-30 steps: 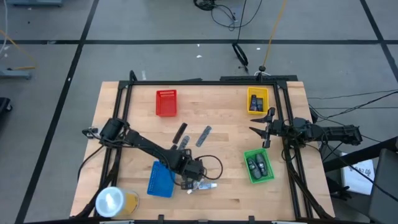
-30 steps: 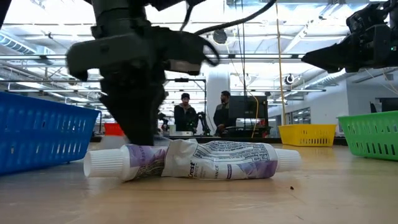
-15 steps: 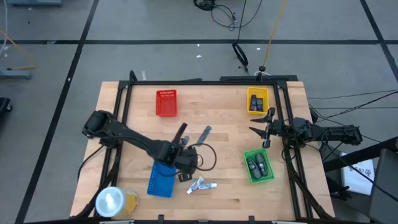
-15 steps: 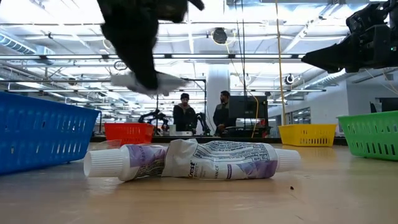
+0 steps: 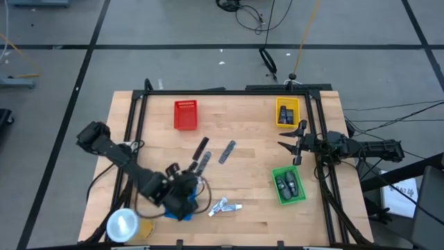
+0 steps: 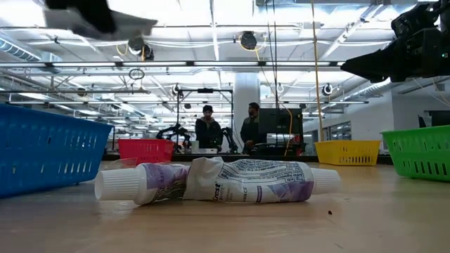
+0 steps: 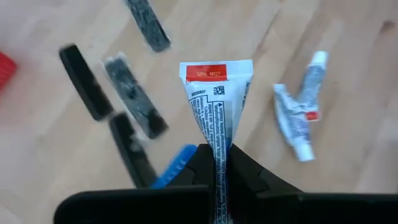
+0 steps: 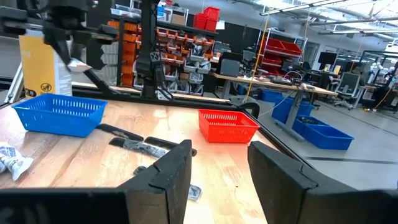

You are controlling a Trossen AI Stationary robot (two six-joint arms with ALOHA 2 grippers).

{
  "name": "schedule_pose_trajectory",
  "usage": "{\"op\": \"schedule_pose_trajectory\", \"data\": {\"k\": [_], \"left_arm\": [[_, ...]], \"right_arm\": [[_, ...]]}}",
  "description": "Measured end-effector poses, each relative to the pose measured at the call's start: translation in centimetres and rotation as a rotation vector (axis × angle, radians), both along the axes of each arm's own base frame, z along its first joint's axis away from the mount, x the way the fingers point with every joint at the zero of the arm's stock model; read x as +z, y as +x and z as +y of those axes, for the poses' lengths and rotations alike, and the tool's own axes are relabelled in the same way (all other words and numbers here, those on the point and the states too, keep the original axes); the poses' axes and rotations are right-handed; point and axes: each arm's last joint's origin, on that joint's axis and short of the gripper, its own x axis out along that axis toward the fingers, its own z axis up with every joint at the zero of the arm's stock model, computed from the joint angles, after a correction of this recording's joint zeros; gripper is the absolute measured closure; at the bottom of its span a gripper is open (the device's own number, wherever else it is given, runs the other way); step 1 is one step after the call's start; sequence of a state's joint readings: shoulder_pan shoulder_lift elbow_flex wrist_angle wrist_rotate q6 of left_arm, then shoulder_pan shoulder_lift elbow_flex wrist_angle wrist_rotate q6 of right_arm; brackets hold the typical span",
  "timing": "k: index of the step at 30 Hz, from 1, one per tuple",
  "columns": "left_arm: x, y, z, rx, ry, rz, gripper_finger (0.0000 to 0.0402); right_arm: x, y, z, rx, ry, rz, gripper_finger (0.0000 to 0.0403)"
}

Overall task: Pick & Place Travel size toiletries
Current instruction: Put the top white purple toothpaste into the blue basket, then put the left white purple toothpaste into the blue basket

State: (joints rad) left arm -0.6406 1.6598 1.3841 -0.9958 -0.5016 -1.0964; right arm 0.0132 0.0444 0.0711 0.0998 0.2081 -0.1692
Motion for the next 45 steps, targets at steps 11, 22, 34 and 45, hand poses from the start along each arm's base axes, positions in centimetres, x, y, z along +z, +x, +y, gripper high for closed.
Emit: {"op": "schedule_pose_trajectory", "data": {"k": [11,22,34,45], "left_arm": [[-4.5,-5.0,-4.3,0.425,-0.256,-0.088,0.0392],[-7.4,-5.8,-3.2,0.552,-0.287,-0.036,0.0388],[-8.1,-5.0,-3.5,0.507,-0.287,-0.022,0.0390],[-8.3,-4.8,-3.3,0.494,-0.281,0.017,0.0297]], "right_arm": [[0.0,0.0,0.0,0.000,0.000,0.000,0.0251],[0.0,0.0,0.0,0.000,0.000,0.000,0.0251],[0.0,0.0,0.0,0.000,0.000,0.000,0.0250],[0.0,0.0,0.0,0.000,0.000,0.000,0.0250]]}}
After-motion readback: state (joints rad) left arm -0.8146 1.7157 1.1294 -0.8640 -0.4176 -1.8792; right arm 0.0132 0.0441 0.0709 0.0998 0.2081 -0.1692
